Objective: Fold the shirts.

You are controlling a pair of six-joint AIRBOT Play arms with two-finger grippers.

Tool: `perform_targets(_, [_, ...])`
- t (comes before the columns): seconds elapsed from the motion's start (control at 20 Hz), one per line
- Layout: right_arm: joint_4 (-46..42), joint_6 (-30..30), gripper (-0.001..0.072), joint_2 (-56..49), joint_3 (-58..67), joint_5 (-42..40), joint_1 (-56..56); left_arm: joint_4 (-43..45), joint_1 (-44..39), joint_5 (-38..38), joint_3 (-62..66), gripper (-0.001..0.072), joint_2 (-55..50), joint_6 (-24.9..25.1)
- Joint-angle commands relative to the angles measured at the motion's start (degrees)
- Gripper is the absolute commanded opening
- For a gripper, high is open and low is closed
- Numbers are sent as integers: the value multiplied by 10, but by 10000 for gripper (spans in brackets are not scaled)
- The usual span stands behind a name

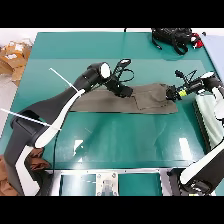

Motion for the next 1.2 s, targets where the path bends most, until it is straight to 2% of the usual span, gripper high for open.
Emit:
perform_targets(0.0, [5, 17, 16, 9, 1, 8, 0, -31, 0, 66, 1, 22, -20, -7])
perform_targets(0.2, [5, 42, 15, 62, 4, 23, -2, -106, -7, 161, 1, 22, -54, 0])
perform_targets(0.45, [7, 93, 15, 168, 4, 52, 1, -136, -16, 163, 2, 22, -107, -8])
perform_targets(0.6, [7, 101, 15, 229, 5, 56, 14, -207, -16, 164, 3, 21, -134, -6])
perform_targets(0.8, [7, 110, 15, 257, 12, 56, 33, -231, -9, 150, 4, 22, -125, -6])
perform_targets(0.9, [8, 115, 15, 258, 12, 57, 42, -232, 13, 90, 29, 22, -103, 8])
perform_targets(1.0, [37, 129, 15, 258, 12, 57, 54, -230, 52, -23, 81, 22, -77, 44])
perform_targets(1.15, [104, 148, 15, 258, 18, 45, 102, -228, 134, -188, 145, 22, -31, 54])
